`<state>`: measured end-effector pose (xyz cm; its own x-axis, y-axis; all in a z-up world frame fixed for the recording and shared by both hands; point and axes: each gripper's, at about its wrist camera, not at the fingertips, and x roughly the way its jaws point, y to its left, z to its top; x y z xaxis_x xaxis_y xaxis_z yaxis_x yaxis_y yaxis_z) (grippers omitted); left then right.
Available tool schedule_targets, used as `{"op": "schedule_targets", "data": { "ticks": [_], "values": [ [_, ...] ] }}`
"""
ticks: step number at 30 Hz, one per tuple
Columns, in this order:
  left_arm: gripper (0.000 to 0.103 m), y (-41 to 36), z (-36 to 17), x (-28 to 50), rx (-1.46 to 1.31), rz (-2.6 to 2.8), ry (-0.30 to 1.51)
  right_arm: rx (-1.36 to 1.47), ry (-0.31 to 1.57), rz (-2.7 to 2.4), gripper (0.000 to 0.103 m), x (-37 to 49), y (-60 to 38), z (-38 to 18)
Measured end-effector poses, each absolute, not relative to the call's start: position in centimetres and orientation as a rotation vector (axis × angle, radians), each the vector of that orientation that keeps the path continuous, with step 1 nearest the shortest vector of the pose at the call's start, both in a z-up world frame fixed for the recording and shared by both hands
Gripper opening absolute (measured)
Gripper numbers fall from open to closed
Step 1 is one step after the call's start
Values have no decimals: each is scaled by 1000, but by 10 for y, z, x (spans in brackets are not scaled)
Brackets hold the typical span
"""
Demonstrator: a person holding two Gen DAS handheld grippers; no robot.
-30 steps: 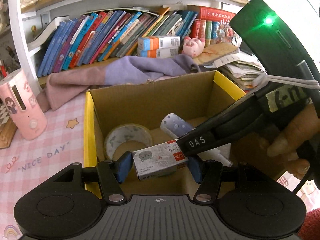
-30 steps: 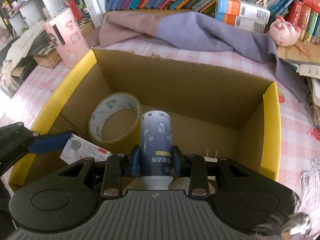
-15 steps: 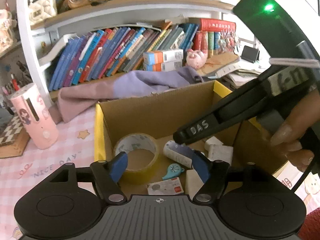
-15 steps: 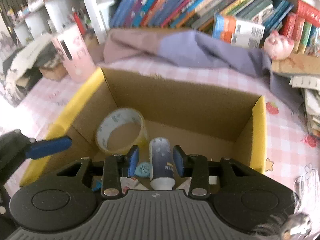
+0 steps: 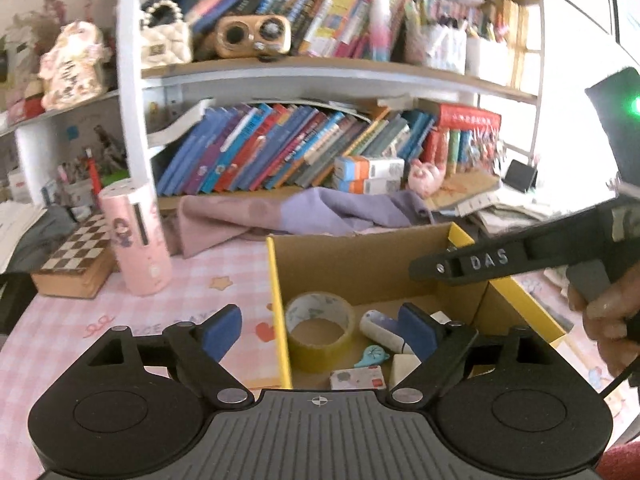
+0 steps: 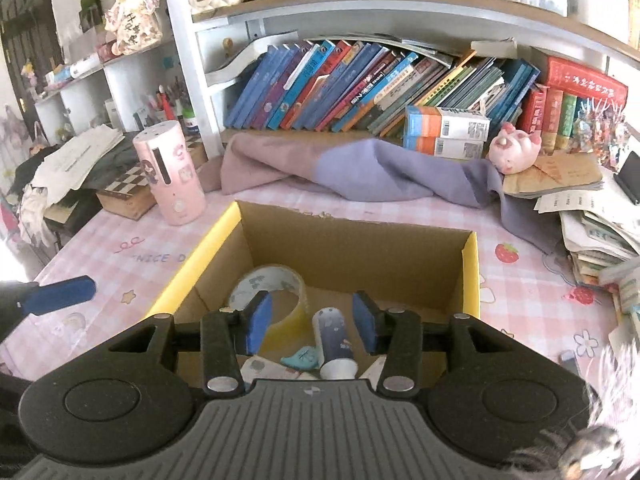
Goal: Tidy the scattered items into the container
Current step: 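Withdraw both open tools up out of the yellow box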
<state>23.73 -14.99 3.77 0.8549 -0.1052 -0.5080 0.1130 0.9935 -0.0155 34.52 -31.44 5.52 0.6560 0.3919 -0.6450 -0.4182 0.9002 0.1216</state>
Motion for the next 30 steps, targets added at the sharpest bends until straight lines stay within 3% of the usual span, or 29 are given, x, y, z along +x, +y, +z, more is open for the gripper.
{"op": "schedule_targets", "data": {
  "ticks": [11, 30],
  "values": [
    [94, -126, 50, 184, 27, -61, 443, -40, 626, 384, 47, 277, -306, 65],
    [101, -79, 34, 93, 19, -47, 498, -25, 612, 243, 56, 149, -282, 43]
  ]
}}
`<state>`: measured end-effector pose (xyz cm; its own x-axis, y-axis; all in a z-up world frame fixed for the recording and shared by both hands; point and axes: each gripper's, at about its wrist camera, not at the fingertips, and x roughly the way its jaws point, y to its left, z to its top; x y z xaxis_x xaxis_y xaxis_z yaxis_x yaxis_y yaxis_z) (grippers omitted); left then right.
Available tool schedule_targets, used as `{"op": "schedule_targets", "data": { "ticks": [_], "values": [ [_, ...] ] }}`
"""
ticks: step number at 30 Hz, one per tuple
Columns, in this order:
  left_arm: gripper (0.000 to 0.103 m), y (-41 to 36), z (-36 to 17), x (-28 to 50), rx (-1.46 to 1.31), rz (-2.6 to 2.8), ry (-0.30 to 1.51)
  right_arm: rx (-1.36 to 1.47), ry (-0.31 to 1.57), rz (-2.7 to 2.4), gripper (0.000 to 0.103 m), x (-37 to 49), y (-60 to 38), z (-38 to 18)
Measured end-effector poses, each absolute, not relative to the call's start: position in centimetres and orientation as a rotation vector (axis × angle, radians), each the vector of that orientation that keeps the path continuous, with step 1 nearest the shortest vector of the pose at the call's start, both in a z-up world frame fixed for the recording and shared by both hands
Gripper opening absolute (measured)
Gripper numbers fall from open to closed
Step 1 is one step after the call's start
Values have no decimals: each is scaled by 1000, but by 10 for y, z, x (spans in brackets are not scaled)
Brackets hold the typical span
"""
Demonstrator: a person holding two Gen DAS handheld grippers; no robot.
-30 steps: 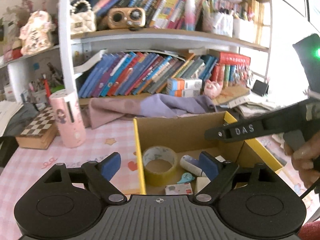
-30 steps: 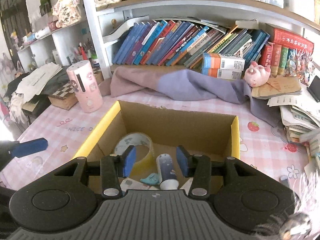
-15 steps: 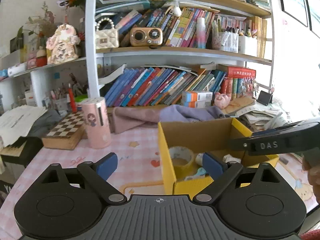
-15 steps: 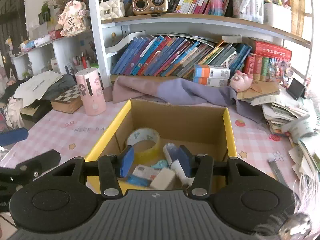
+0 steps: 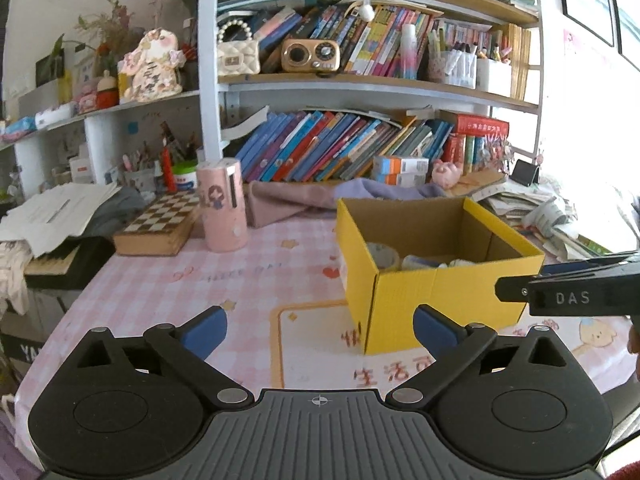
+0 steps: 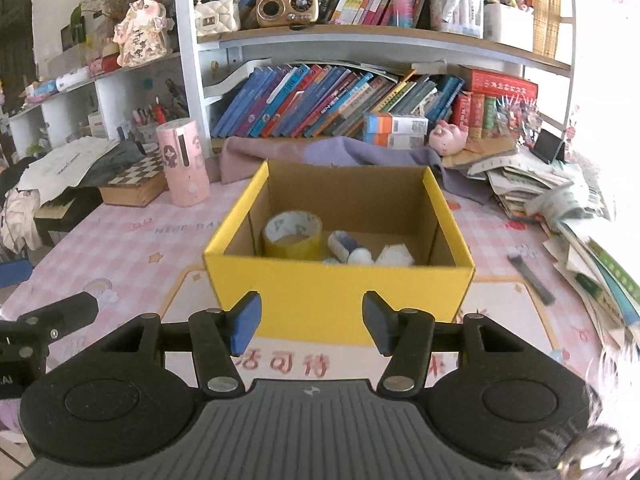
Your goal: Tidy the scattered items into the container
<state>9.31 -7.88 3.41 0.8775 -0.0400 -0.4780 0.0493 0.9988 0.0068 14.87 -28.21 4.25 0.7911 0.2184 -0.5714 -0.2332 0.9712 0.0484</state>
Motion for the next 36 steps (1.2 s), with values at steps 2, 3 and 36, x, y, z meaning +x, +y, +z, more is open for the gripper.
{"op": "schedule_targets", "data": {
  "ticks": [2, 3, 36],
  "values": [
    [101, -76, 31, 86, 17, -39, 510, -23, 614, 234, 58, 138, -279, 39],
    [101, -75, 29, 83, 18, -36, 516, -22, 616, 231, 58, 133, -277, 38],
    [103, -54, 11, 51, -19, 4, 602, -55, 663, 221, 95, 85, -254, 17]
  ]
}}
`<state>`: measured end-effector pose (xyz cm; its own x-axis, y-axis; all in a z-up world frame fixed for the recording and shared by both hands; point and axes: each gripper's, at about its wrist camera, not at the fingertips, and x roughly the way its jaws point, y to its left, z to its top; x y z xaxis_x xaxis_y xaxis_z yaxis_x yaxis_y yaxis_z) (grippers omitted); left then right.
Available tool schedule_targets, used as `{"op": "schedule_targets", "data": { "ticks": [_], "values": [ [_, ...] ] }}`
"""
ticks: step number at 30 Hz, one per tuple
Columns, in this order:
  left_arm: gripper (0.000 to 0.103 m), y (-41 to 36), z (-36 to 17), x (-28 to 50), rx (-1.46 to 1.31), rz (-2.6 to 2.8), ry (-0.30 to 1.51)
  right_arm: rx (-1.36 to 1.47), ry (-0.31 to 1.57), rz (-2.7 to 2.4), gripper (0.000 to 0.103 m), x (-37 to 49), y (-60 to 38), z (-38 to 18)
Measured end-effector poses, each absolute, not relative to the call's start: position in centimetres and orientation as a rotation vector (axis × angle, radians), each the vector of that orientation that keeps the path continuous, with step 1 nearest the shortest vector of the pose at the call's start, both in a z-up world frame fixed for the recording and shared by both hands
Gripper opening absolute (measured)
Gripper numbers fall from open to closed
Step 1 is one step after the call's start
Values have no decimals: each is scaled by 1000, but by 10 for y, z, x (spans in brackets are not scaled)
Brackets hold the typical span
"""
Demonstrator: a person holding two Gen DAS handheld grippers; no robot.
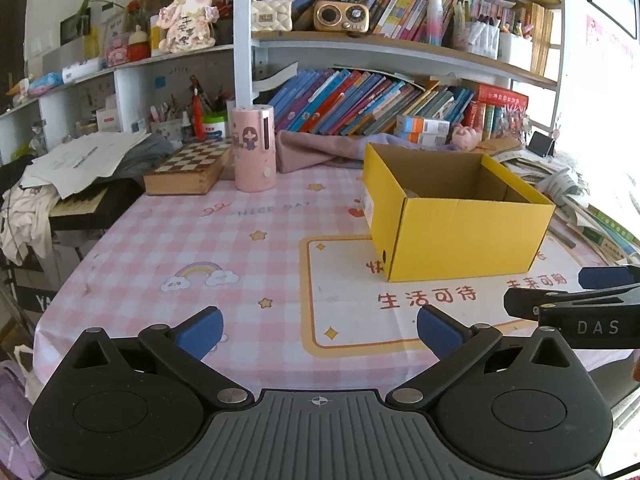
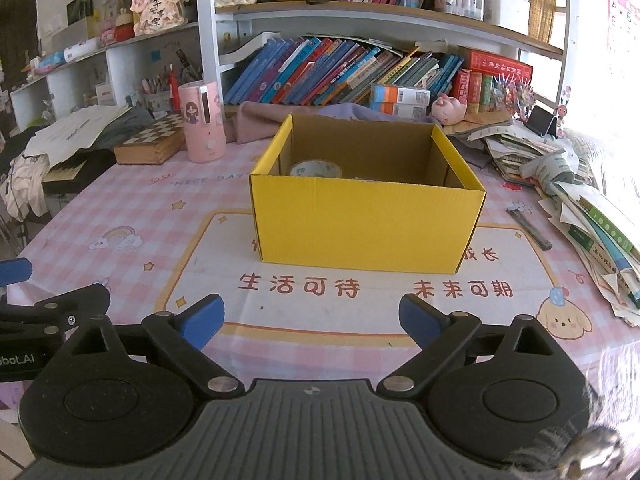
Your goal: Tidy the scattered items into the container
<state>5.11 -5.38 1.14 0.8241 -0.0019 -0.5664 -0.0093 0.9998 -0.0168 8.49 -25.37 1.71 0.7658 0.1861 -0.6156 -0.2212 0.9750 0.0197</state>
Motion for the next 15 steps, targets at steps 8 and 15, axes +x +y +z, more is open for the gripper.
{"op": "schedule_targets", "data": {
  "ticks": [8, 15],
  "values": [
    [103, -53, 11, 51, -21, 9, 601, -57, 665, 222, 96, 83, -254, 17],
    [103, -54, 12, 49, -18, 7, 598, -58, 666, 222, 97, 82, -254, 16]
  ]
}}
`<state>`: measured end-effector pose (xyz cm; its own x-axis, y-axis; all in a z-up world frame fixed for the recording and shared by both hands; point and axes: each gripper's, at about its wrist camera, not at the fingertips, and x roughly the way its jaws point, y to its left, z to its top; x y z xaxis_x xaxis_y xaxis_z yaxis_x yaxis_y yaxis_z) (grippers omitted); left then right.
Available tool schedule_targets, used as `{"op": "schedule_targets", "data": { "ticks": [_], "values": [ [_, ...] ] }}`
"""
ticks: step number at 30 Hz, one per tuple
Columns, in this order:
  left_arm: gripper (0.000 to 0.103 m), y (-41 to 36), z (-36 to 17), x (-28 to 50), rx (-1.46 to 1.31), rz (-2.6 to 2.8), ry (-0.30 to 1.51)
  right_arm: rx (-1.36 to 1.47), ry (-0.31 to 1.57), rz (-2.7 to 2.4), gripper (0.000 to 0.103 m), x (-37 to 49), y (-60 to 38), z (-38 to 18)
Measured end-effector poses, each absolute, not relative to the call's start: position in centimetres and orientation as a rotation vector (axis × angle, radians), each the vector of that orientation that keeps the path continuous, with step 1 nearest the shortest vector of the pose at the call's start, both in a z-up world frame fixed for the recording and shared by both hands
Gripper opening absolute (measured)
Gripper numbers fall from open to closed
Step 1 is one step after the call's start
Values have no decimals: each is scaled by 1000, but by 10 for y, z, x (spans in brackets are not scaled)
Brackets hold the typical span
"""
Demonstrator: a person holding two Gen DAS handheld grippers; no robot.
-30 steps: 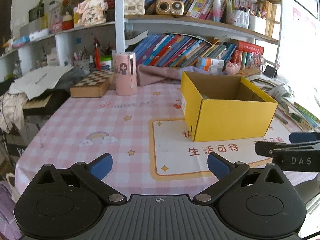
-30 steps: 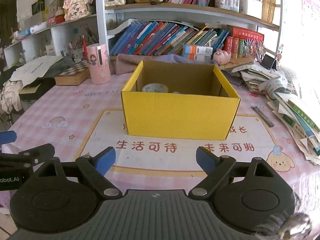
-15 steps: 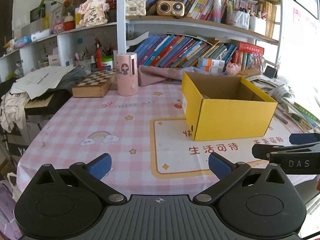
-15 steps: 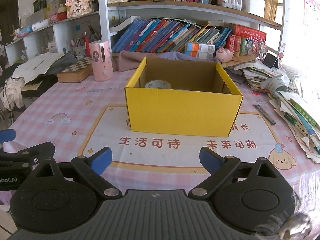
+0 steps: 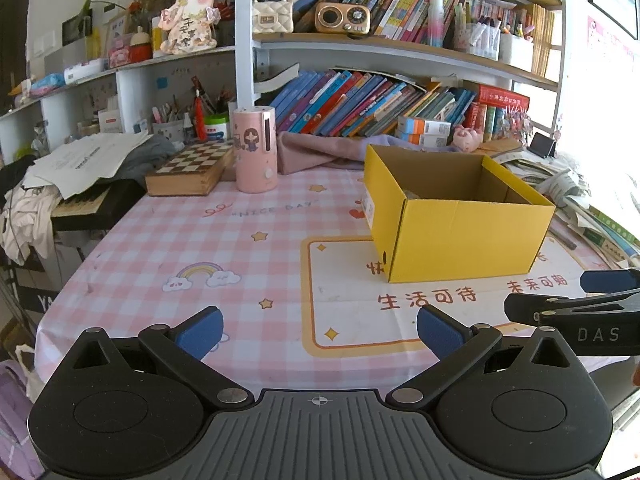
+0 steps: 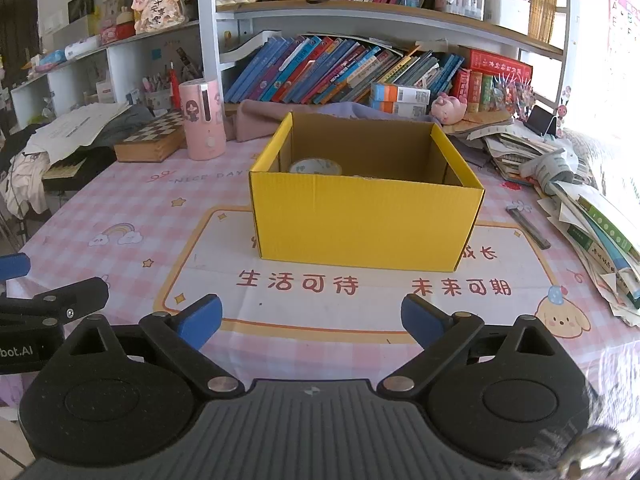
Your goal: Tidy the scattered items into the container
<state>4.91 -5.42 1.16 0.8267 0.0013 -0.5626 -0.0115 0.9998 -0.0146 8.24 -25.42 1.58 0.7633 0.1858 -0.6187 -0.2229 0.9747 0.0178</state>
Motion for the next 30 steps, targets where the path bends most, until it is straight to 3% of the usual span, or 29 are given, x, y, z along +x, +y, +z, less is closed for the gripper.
{"op": "schedule_targets", "data": {
  "ticks": [30],
  "values": [
    [103, -65, 10, 51, -9, -30, 611, -65, 685, 230, 98, 86, -259, 11]
  ]
}}
